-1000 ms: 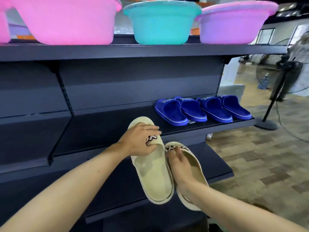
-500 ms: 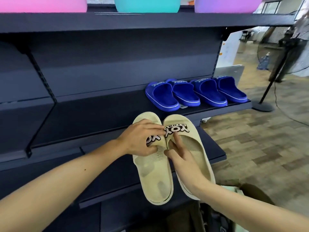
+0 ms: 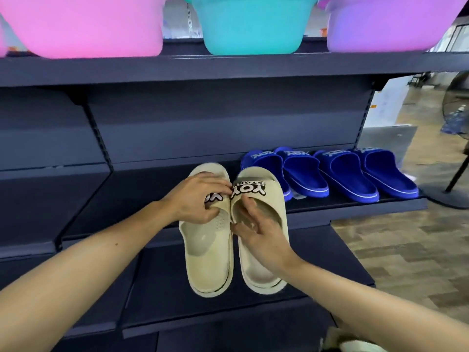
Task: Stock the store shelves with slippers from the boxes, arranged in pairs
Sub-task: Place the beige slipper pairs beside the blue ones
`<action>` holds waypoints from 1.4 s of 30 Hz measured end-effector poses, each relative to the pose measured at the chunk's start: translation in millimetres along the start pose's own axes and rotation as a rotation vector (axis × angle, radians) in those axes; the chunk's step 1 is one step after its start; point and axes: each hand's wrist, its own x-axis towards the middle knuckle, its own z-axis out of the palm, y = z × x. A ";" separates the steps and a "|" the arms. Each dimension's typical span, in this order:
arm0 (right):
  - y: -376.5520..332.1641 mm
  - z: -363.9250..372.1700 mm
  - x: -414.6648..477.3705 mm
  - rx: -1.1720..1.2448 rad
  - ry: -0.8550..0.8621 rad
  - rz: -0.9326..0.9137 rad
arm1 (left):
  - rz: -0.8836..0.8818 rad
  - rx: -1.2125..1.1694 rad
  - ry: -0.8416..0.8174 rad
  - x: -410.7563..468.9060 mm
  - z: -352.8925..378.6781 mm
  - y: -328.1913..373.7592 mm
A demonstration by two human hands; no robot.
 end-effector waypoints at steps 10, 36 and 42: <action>16.6 -0.1 97.0 -0.550 -0.267 -0.086 | -0.342 -0.070 0.098 11.5 23.8 -37.8; 54.1 14.6 205.0 -0.810 -0.353 -0.123 | -0.454 0.113 -0.026 31.2 57.0 -72.6; 51.1 30.2 214.3 -0.844 -0.247 -0.033 | -0.311 0.156 -0.049 55.9 53.9 -110.0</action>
